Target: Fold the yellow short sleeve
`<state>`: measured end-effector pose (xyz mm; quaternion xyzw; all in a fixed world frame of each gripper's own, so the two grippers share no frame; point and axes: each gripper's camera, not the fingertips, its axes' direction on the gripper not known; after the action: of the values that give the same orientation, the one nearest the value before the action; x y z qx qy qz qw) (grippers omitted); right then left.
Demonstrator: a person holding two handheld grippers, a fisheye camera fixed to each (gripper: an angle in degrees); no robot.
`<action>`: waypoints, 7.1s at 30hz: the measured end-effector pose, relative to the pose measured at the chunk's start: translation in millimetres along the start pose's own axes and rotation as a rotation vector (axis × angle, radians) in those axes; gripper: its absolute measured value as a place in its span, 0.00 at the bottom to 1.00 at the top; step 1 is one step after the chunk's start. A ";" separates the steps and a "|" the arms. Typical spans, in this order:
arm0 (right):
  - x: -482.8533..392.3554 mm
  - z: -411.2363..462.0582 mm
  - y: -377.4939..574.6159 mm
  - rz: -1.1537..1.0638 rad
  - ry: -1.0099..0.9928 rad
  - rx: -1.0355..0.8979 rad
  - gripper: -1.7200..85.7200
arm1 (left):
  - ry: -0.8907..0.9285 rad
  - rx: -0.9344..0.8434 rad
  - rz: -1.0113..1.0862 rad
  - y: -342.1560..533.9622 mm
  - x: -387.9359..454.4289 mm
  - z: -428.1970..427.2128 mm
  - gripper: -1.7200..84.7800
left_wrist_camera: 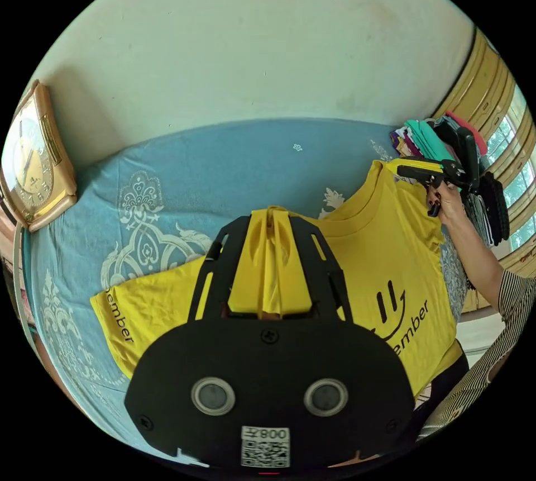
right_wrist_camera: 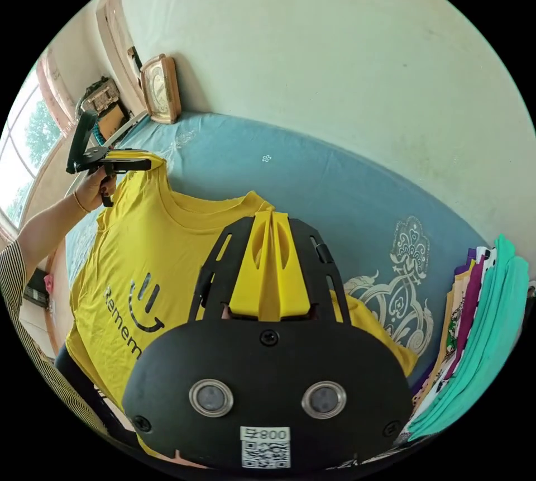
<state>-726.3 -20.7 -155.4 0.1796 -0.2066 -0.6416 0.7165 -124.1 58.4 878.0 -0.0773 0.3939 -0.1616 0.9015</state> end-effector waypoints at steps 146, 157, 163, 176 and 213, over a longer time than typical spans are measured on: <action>139.4 -178.3 364.2 0.184 -0.205 0.070 0.10 | 0.119 -0.251 0.477 -143.2 344.8 326.6 0.09; 155.9 -172.3 361.0 0.259 -0.110 0.027 0.04 | 0.161 -0.141 0.423 -152.0 369.3 311.3 0.04; 184.7 -175.0 373.4 0.364 -0.135 0.038 0.04 | 0.147 -0.195 0.430 -161.4 386.6 339.8 0.04; 202.5 -192.8 381.0 0.415 -0.124 0.056 0.05 | 0.164 -0.113 0.396 -146.1 365.2 309.1 0.12; 145.7 -194.3 354.3 0.307 -0.265 0.042 0.02 | 0.654 -0.310 0.291 62.7 340.3 293.8 0.04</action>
<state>-311.2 -127.2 -125.9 0.0748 -0.3376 -0.5382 0.7686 323.2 0.7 827.1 -0.1005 0.6872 0.0131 0.7194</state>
